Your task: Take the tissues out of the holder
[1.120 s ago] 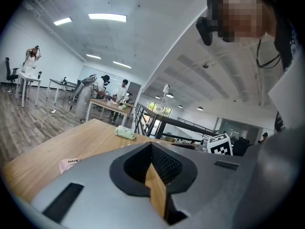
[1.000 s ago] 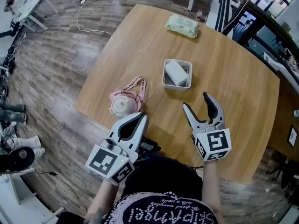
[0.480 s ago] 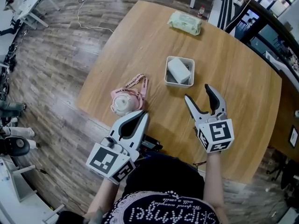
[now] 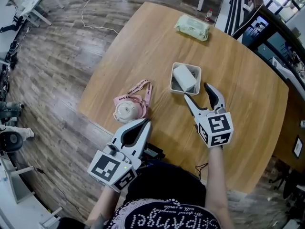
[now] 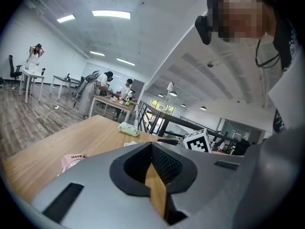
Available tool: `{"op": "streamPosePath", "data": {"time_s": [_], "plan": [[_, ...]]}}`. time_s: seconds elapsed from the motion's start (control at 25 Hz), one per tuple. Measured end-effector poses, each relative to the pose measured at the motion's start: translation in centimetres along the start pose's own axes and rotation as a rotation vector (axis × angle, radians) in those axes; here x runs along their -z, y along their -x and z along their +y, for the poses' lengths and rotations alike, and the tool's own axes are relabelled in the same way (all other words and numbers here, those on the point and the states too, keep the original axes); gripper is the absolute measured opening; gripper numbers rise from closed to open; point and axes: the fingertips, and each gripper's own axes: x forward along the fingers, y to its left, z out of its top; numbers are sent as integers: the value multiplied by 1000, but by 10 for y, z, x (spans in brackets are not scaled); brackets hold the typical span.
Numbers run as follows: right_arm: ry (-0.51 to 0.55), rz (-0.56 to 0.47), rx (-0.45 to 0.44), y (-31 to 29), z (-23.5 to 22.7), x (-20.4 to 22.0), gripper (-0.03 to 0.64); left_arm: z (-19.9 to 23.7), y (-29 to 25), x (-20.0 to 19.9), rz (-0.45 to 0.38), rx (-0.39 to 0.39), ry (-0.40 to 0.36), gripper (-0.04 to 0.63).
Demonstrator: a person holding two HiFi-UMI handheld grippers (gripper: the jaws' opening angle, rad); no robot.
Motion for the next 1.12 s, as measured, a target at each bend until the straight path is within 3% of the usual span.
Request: {"op": "streamPosePath", "data": {"time_s": [0.64,1.12], "plan": [[-40,120,-51,-50,-12,17,319,14,-8,3,30,-17,25,5],[-20,282,-62,-83,-21,62,319,22,-7,5,34,-34,40,5]]}}
